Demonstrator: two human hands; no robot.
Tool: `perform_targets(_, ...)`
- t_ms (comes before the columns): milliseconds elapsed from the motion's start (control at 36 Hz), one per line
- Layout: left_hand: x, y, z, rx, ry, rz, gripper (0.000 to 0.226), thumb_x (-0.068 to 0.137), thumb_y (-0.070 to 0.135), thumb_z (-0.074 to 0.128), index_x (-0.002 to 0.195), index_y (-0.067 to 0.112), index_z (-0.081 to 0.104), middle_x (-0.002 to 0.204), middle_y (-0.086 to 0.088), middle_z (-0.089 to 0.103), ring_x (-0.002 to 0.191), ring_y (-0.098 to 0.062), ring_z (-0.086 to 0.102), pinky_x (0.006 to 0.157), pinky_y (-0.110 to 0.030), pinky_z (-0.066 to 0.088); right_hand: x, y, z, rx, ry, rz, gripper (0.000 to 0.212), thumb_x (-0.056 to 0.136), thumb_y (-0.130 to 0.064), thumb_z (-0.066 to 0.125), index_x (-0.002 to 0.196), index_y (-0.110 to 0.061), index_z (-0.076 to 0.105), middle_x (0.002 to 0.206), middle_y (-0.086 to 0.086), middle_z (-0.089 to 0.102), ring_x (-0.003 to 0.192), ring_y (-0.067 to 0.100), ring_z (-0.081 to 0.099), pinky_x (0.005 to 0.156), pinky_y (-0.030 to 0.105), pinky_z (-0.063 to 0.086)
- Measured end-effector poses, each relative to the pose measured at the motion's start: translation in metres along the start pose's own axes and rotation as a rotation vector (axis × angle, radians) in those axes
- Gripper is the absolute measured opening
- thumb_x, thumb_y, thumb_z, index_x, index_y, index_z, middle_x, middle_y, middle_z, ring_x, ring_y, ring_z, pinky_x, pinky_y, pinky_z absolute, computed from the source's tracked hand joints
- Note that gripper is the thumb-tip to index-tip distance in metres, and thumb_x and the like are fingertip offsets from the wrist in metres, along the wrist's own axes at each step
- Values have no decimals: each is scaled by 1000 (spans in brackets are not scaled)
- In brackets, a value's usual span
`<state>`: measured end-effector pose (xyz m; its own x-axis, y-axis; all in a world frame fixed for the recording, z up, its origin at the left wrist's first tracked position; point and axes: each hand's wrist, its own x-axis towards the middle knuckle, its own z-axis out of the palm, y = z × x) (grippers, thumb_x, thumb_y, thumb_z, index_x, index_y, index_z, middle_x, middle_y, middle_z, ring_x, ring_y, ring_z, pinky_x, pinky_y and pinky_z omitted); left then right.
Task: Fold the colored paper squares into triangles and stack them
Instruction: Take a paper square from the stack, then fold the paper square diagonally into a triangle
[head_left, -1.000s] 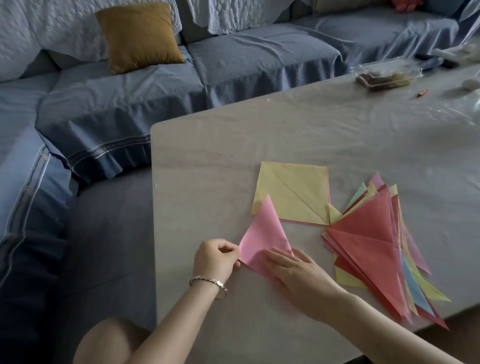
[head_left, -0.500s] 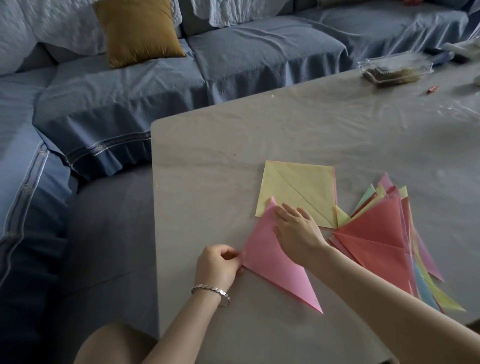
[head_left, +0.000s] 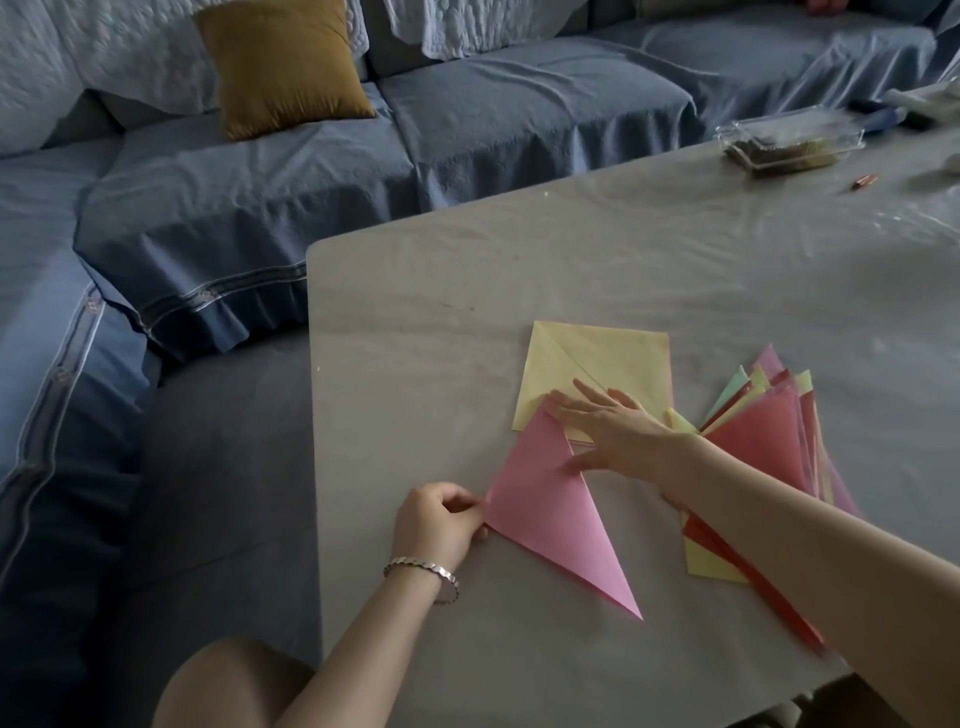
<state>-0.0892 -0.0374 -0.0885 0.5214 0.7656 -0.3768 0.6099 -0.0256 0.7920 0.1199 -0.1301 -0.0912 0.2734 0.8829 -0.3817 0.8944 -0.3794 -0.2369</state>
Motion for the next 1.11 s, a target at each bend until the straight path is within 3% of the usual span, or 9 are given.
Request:
perform_targets(389, 1, -2, 2, -10, 22, 10, 17, 76, 12, 70, 60, 17, 68, 48, 2, 64, 45, -7, 53, 59, -23, 46, -60, -15, 18, -129, -106, -85, 113, 69, -63, 64, 149, -18, -4, 156, -5, -12, 141, 14, -19, 114, 36, -6)
perform_targets(611, 0, -2, 1, -30, 22, 9, 17, 77, 9, 68, 61, 14, 68, 48, 1, 64, 48, -9, 54, 60, -25, 48, -86, -21, 30, -196, -182, -112, 120, 70, -65, 61, 146, -10, -15, 154, -3, -21, 126, 11, -34, 110, 31, -13)
perform_targets(778, -5, -4, 1, -30, 42, 56, 20, 78, 7, 68, 60, 17, 67, 47, 4, 63, 44, -3, 53, 59, -22, 47, -99, -19, 35, -56, -167, -172, 123, 63, -58, 73, 149, -17, -6, 144, -13, -26, 132, 13, -33, 109, 30, -15)
perform_targets(861, -8, -3, 0, -173, 48, 48, 20, 78, -1, 67, 63, 13, 67, 46, 4, 61, 44, -3, 57, 52, -17, 49, -101, -22, 38, 305, -3, -104, 108, 61, -49, 80, 141, -44, 8, 145, -19, -12, 136, 5, -22, 112, 30, -7)
perform_targets(917, -13, 4, 0, -305, 22, 45, 16, 78, -5, 66, 68, 7, 67, 46, 3, 62, 43, -4, 57, 49, -15, 49, -99, -28, 38, 559, 202, -50, 93, 65, -40, 80, 127, -57, 12, 144, -18, 13, 139, 6, 6, 113, 25, 11)
perform_targets(944, -17, 10, 1, -348, 4, 58, 13, 78, -5, 66, 71, 5, 67, 46, 3, 62, 43, -4, 57, 49, -15, 50, -98, -32, 37, 697, 299, -28, 85, 69, -29, 79, 123, -56, 20, 140, -17, 28, 133, 7, 28, 108, 20, 24)
perform_targets(1000, -24, 21, 4, -390, -30, 109, 12, 77, -4, 67, 72, 6, 67, 46, 2, 62, 44, -5, 58, 50, -15, 51, -100, -41, 33, 950, 457, 28, 72, 75, -4, 73, 117, -52, 38, 115, -8, 59, 91, 8, 59, 83, 20, 48)
perform_targets(1056, -29, 32, 7, -386, -67, 172, 16, 78, -3, 67, 69, 11, 67, 48, 2, 63, 46, -6, 59, 51, -16, 51, -105, -48, 27, 1012, 620, 131, 57, 78, 0, 70, 104, -47, 52, 89, -4, 67, 64, 20, 58, 64, 31, 53)
perform_targets(1111, -29, 40, 11, -340, -93, 225, 19, 80, 0, 66, 69, 15, 67, 52, 4, 65, 50, -6, 62, 52, -17, 51, -112, -46, 20, 1045, 733, 228, 44, 80, 1, 67, 92, -41, 59, 79, -6, 67, 62, 21, 56, 62, 37, 52)
